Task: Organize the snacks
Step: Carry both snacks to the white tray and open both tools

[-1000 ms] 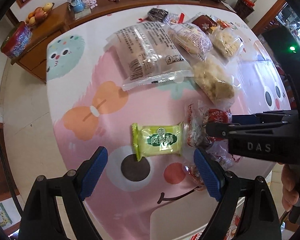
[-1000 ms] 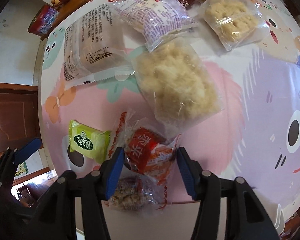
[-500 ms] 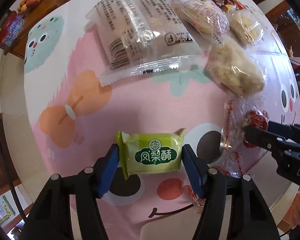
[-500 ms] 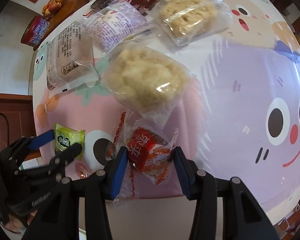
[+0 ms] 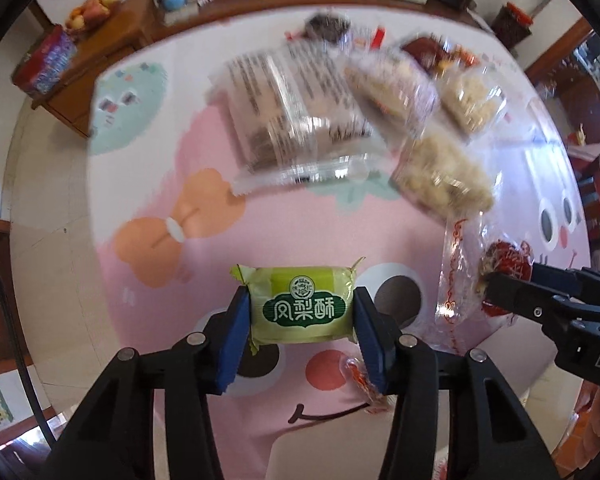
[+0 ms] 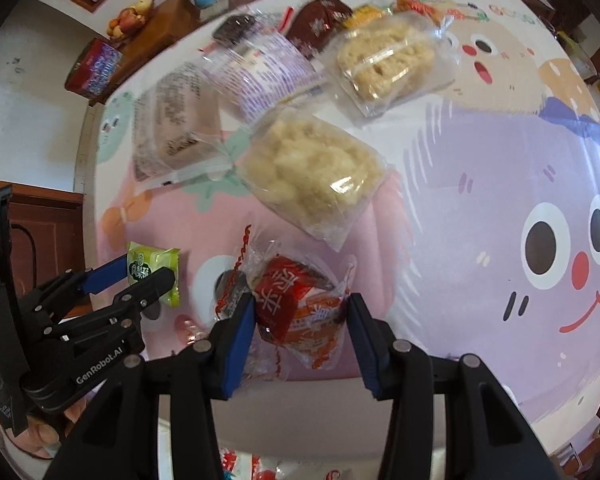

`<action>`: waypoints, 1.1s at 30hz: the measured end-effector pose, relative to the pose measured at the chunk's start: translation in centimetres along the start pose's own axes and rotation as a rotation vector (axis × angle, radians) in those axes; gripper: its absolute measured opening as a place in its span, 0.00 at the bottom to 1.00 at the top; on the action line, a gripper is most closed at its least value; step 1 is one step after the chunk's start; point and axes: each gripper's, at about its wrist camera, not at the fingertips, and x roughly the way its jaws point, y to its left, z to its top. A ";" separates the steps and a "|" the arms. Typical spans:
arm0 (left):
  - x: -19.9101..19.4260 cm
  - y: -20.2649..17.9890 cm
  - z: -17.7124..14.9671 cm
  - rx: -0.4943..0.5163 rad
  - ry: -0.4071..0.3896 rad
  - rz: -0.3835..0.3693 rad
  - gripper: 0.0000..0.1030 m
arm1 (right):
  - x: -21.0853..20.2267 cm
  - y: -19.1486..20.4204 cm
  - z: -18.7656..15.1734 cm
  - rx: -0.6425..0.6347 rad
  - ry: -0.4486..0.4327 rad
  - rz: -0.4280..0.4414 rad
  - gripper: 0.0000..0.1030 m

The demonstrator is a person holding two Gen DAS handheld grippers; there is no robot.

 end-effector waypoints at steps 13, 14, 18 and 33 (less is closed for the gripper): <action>-16.4 -4.4 -7.8 -0.033 -0.312 0.054 0.47 | -12.5 1.3 -5.8 -0.127 -0.258 0.083 0.45; -17.8 -4.9 -9.2 -0.044 -0.338 0.054 0.47 | -13.7 1.3 -6.8 -0.145 -0.277 0.087 0.45; -20.6 -6.2 -13.2 -0.089 -0.384 0.056 0.47 | -17.2 1.4 -11.1 -0.214 -0.331 0.088 0.45; -19.3 -10.0 -22.3 -0.188 -0.364 0.146 0.48 | -20.0 -0.8 -21.0 -0.316 -0.397 -0.019 0.46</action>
